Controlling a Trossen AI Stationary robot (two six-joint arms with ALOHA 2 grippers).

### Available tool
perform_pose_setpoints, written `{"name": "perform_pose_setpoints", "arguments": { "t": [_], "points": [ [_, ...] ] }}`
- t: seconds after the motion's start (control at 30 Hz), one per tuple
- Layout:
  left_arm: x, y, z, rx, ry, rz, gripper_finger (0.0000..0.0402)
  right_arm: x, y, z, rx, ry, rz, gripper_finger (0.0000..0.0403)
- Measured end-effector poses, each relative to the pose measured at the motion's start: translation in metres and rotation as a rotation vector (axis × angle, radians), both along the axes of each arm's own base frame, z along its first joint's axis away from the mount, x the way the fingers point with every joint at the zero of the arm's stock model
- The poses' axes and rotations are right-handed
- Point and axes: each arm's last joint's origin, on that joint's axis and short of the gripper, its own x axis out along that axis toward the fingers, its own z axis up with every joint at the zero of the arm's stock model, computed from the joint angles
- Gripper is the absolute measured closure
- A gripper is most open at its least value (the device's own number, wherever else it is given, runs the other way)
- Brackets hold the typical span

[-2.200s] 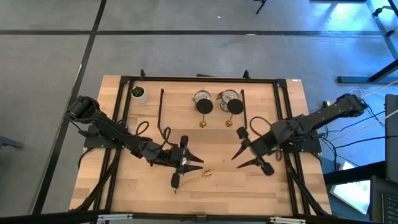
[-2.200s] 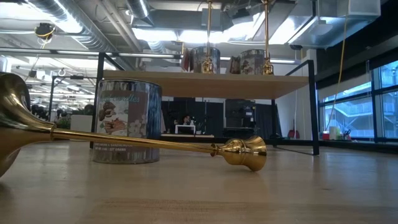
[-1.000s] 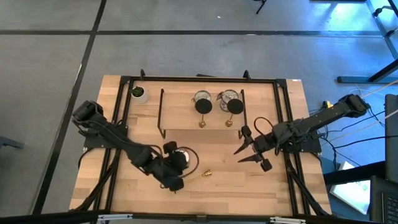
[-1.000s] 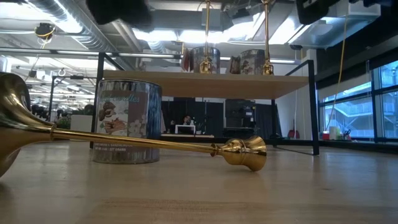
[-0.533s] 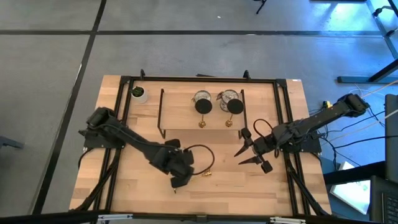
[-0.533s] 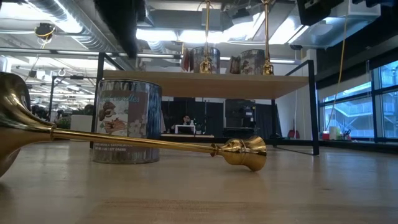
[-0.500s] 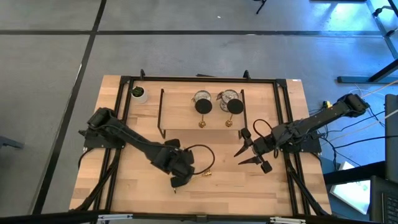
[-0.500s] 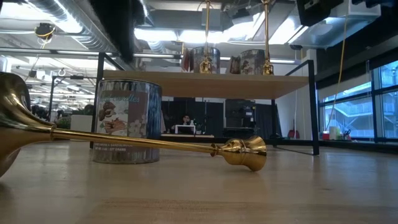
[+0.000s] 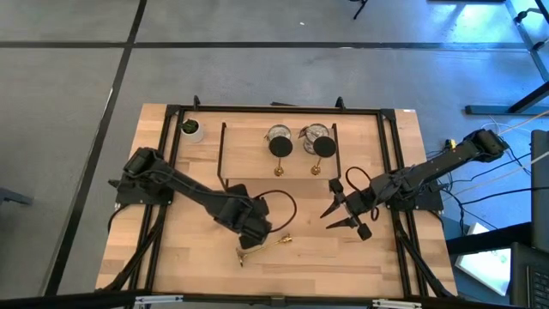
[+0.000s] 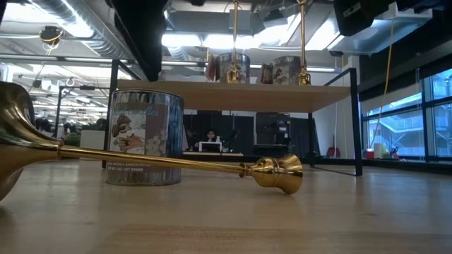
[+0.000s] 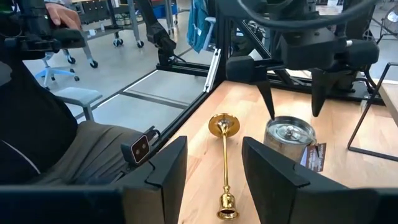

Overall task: Pick & Place candle stick holders
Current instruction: Put the silver scented candle on the shelf

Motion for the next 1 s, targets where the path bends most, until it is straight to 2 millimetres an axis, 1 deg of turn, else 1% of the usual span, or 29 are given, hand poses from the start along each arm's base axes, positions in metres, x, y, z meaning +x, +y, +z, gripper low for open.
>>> {"name": "perform_pose_setpoints", "arguments": {
  "t": [0.17,0.4,0.53,0.67,0.8,1.0],
  "points": [
    [0.000,-0.001,0.000,-0.039,0.004,0.021,0.0075,0.000,0.000,0.000,-0.001,0.001,0.000,0.0247],
    [0.001,0.001,0.000,-0.049,-0.006,0.068,0.0056,0.000,0.000,0.000,-0.001,0.003,0.000,0.0247],
    [0.002,0.004,0.000,-0.055,-0.014,0.111,0.0052,0.000,0.000,-0.001,-0.002,0.006,0.000,0.0247],
    [0.003,0.012,-0.006,-0.067,-0.024,0.232,0.0052,0.000,0.000,-0.001,-0.003,0.006,0.000,0.0247],
    [0.004,0.015,-0.007,-0.122,-0.024,0.325,0.0052,0.000,0.000,-0.001,-0.003,0.009,0.001,0.0247],
    [0.006,0.013,-0.007,-0.165,-0.031,0.353,0.0051,0.000,0.000,-0.001,-0.003,0.009,0.001,0.0247]
  ]
}}
